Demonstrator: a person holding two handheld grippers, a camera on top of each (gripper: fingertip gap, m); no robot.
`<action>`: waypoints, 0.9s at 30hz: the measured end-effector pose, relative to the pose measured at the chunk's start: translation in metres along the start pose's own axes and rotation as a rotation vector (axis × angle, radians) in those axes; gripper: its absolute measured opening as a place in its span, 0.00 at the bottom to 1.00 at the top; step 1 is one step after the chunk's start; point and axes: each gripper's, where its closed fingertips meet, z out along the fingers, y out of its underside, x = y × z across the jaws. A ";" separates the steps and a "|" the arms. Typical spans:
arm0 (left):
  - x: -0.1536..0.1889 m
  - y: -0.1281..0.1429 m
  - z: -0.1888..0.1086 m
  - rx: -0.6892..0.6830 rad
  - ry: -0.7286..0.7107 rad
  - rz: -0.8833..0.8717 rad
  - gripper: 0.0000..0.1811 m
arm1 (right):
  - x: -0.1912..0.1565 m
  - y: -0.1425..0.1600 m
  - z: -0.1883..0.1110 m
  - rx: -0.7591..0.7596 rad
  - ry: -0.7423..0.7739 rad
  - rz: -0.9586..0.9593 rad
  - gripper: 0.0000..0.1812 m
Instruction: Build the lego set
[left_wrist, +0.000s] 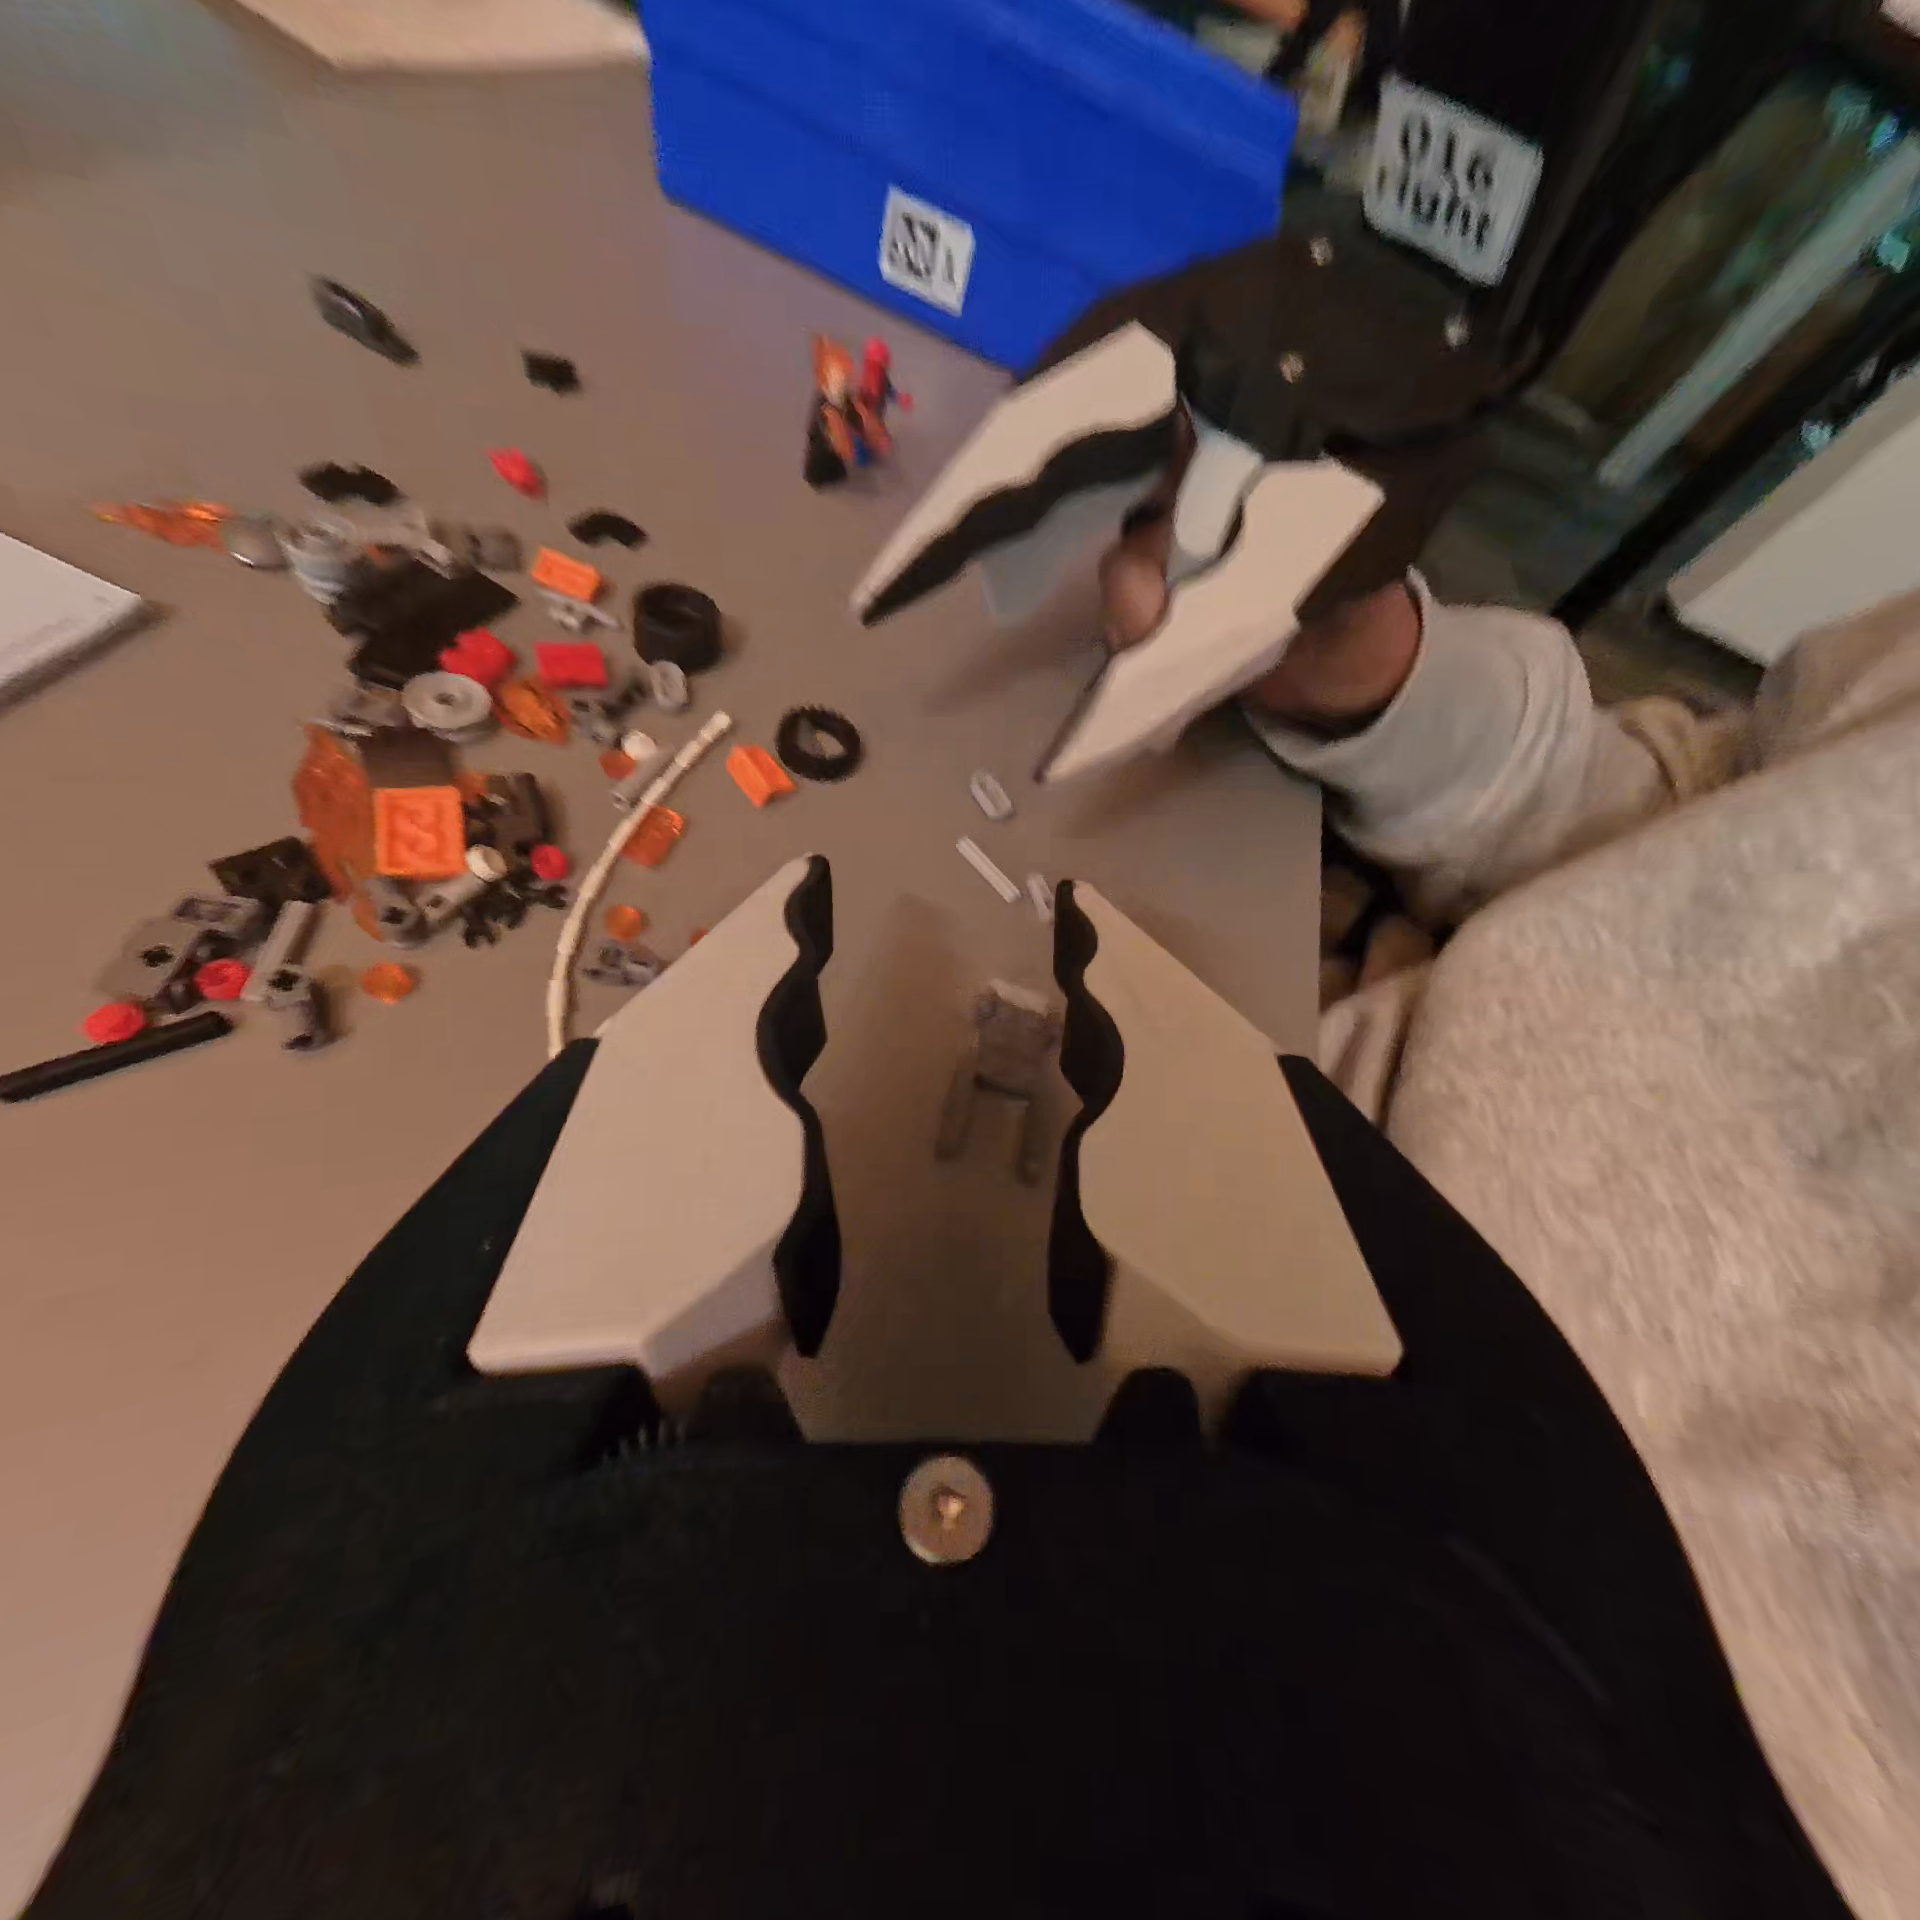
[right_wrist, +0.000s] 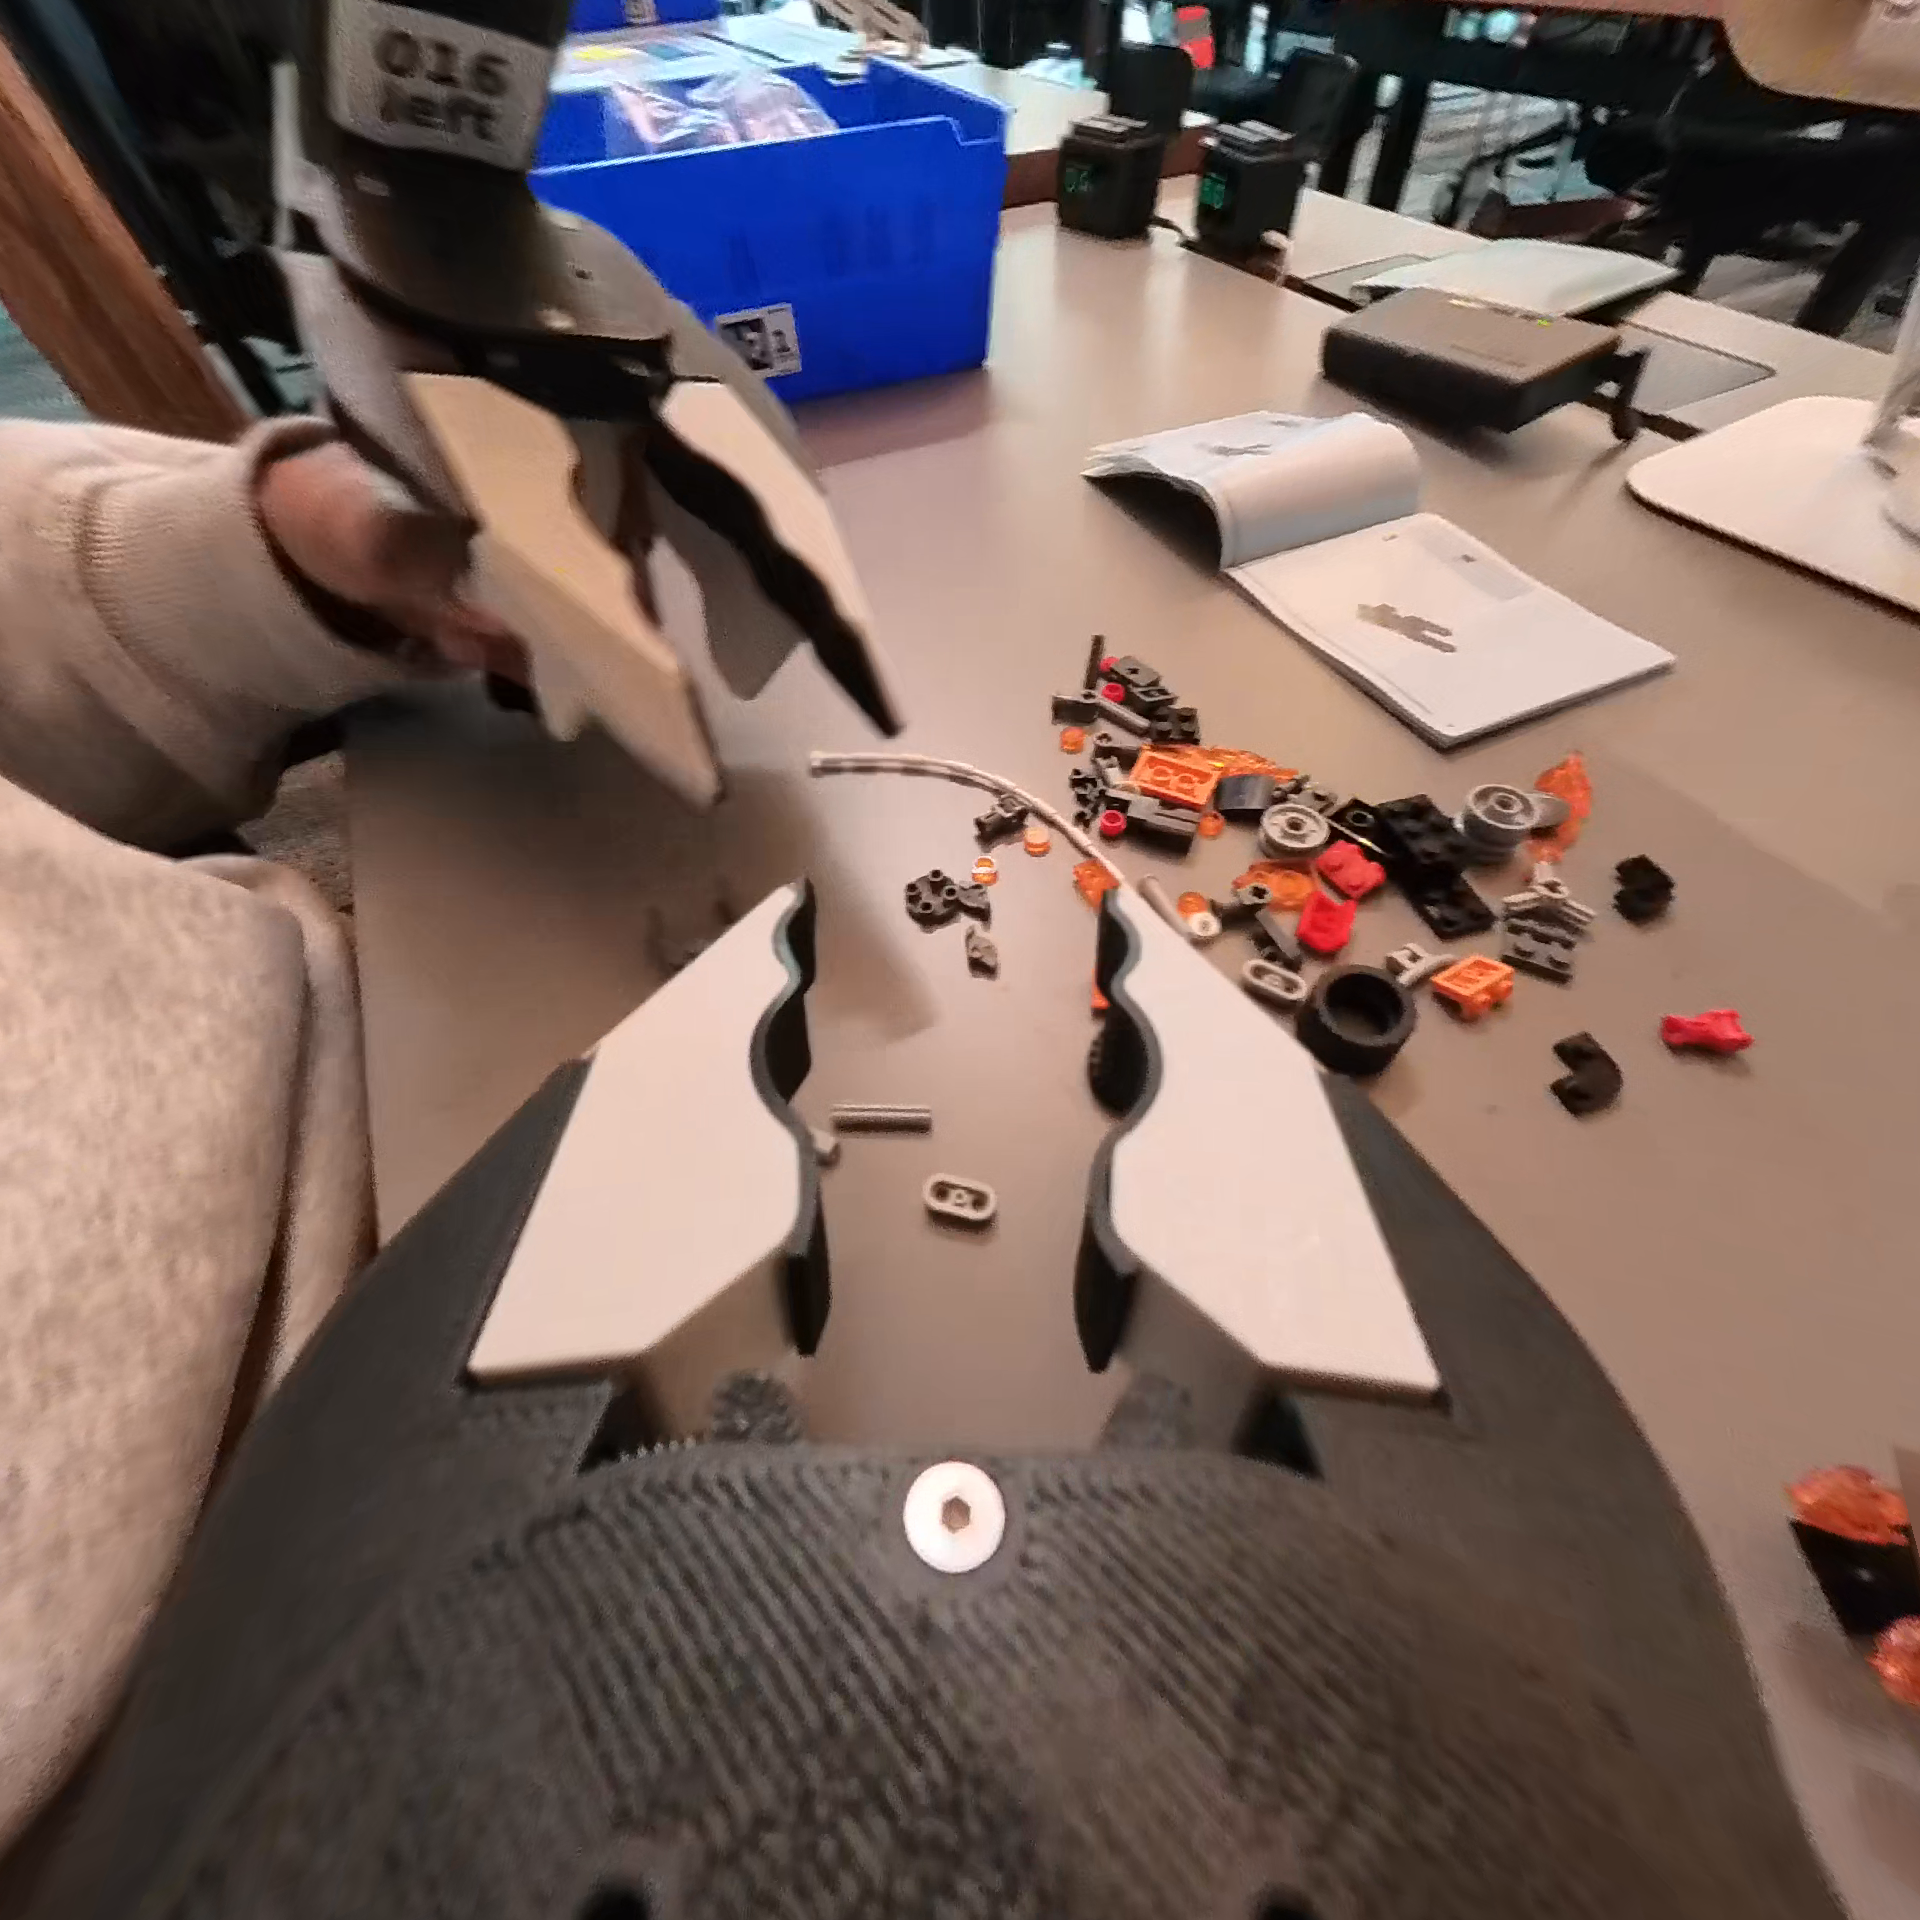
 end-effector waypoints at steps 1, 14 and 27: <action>-0.005 -0.004 -0.001 0.045 -0.020 -0.006 0.23 | -0.003 -0.001 -0.001 0.005 -0.006 -0.019 0.28; -0.023 -0.012 -0.011 0.156 -0.128 -0.034 0.27 | 0.012 0.000 0.025 -0.067 0.225 -0.207 0.18; -0.022 -0.015 -0.016 0.201 -0.045 -0.111 0.28 | 0.008 -0.030 -0.002 0.189 0.177 -0.139 0.13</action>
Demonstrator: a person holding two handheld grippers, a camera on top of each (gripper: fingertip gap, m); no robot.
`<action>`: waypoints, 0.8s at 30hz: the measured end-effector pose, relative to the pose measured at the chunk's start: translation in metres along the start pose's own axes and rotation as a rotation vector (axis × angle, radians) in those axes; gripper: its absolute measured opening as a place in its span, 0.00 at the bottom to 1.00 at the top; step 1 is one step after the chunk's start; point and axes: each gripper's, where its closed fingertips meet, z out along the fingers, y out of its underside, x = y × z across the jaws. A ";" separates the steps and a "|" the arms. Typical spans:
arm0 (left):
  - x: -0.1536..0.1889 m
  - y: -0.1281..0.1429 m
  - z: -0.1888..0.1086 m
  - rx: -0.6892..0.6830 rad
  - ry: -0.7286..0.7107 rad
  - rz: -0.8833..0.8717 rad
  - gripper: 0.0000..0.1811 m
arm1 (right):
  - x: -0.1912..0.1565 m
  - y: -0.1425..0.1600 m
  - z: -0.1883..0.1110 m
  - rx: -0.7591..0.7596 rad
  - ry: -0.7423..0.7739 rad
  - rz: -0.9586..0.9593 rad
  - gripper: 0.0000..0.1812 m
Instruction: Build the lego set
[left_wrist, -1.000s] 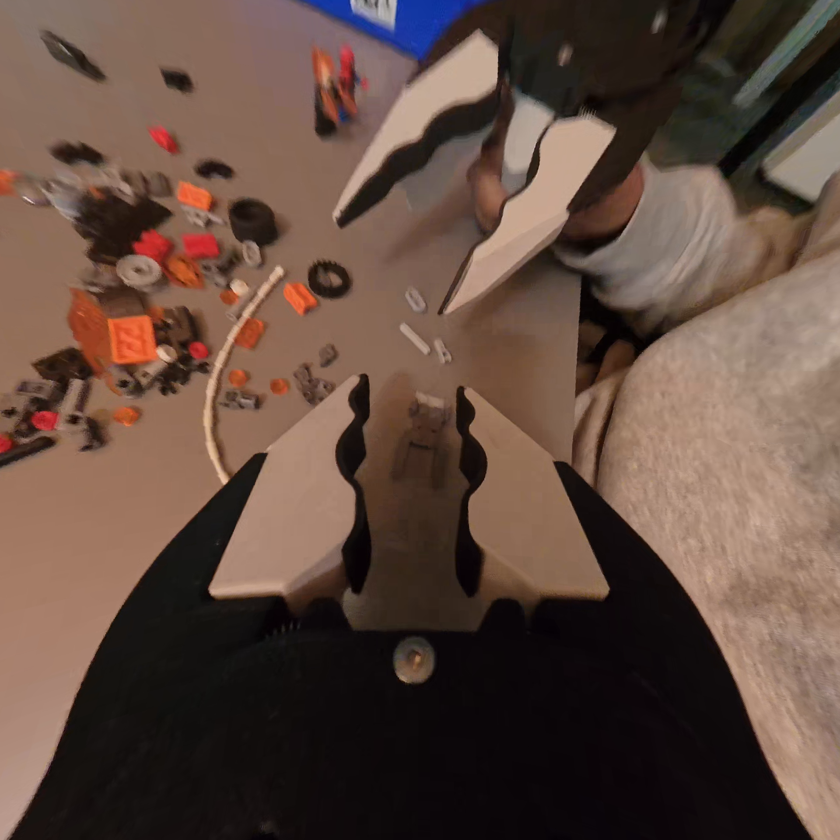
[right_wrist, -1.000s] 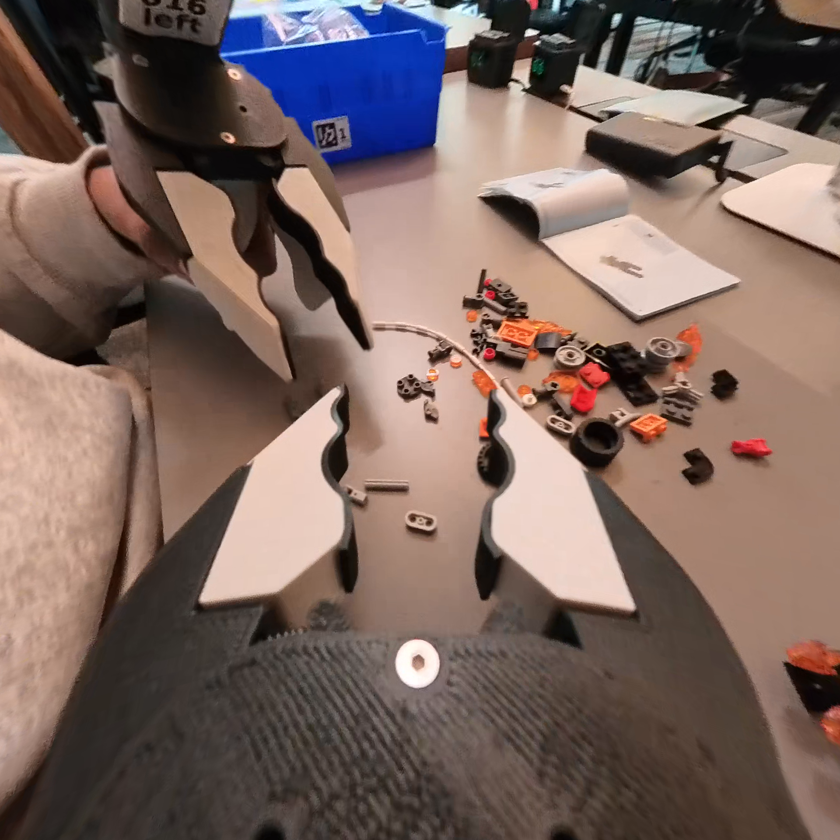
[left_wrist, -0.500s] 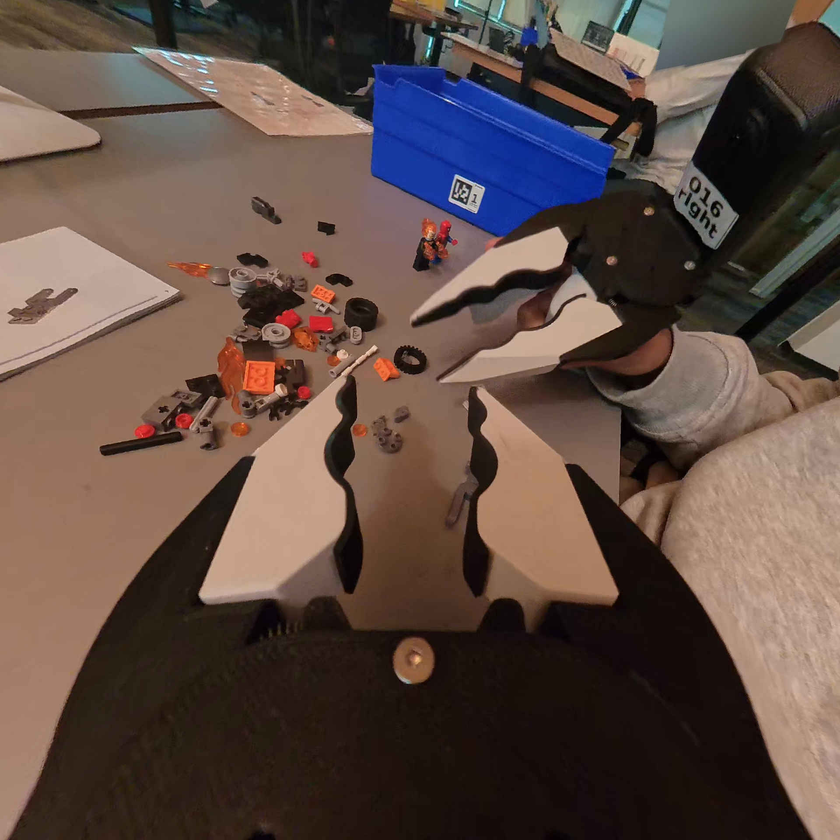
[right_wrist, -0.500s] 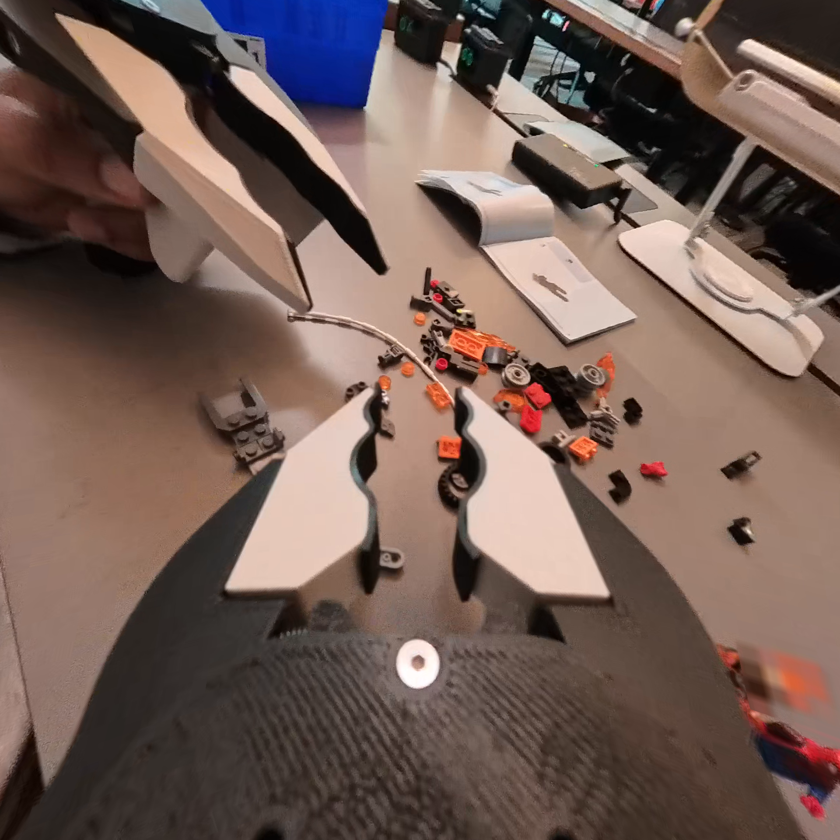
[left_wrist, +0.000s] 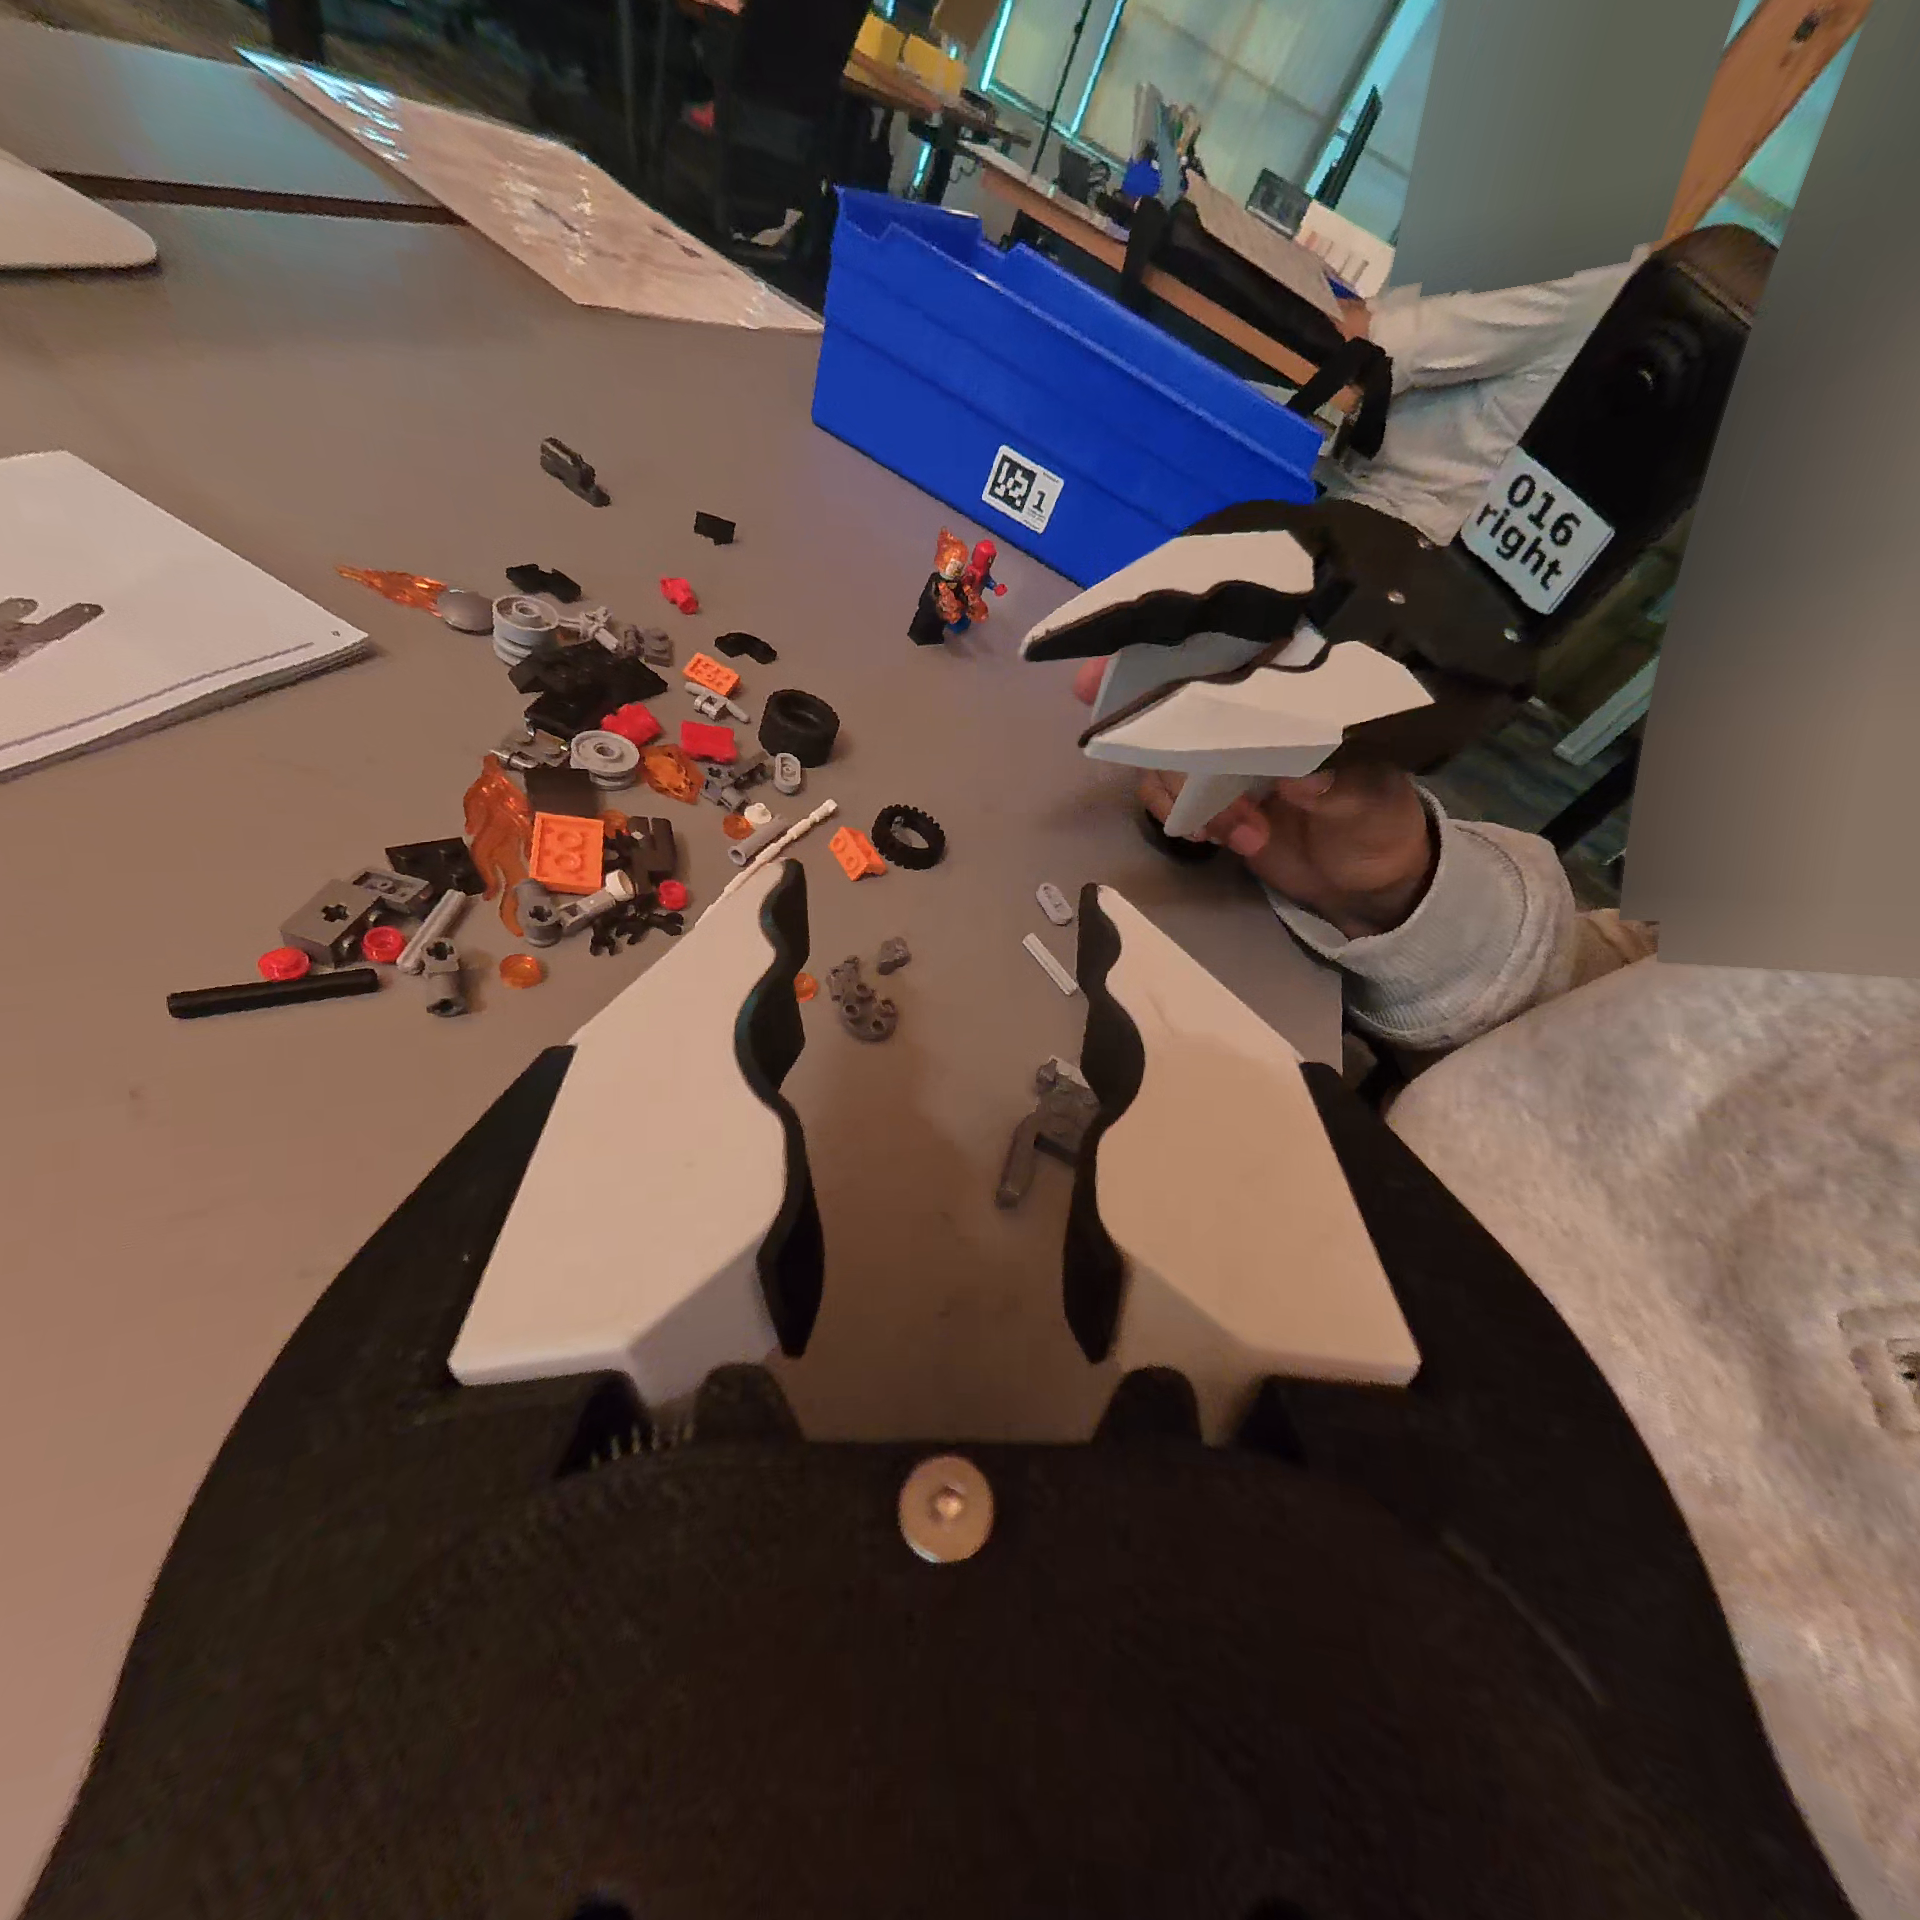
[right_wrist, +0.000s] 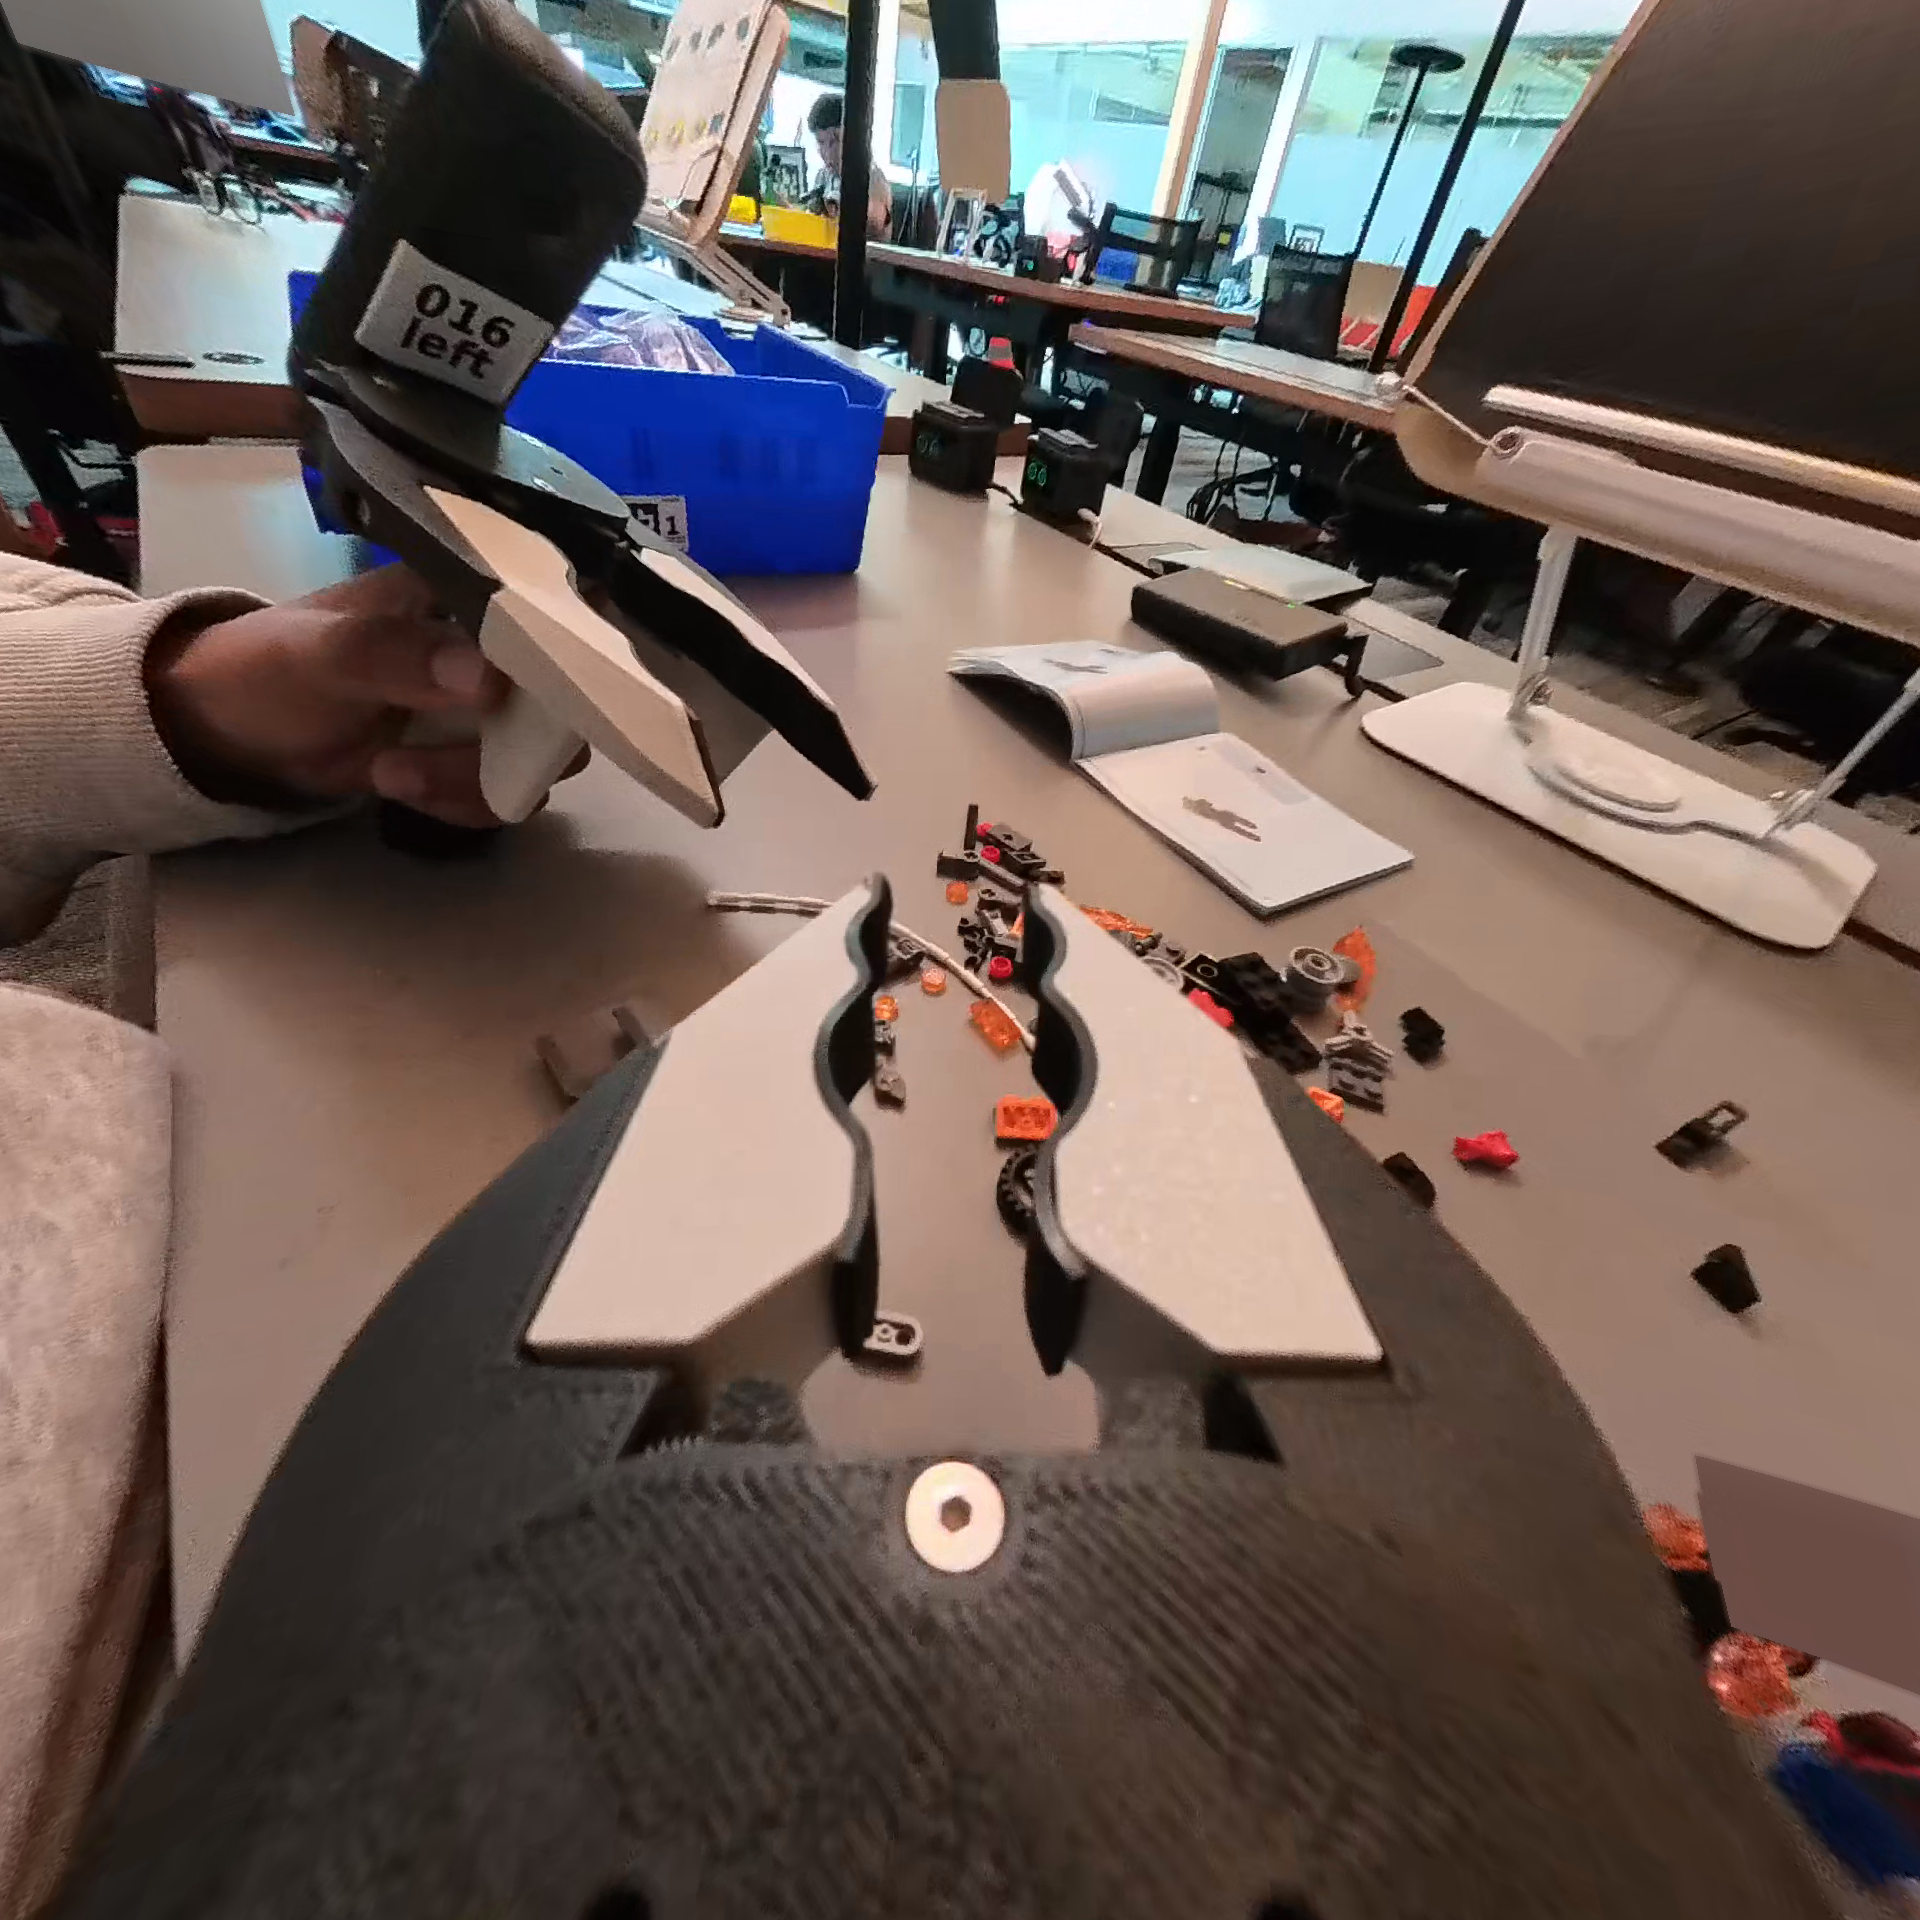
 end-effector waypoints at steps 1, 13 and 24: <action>0.000 0.000 0.000 -0.003 0.001 0.001 0.28 | 0.000 0.001 0.001 -0.005 -0.002 0.001 0.13; 0.003 0.000 0.000 0.000 0.019 -0.002 0.28 | 0.002 0.003 0.006 -0.029 -0.016 0.035 0.14; -0.048 -0.055 0.007 -0.002 -0.283 0.038 0.32 | -0.004 -0.015 -0.010 0.119 0.053 -0.098 0.09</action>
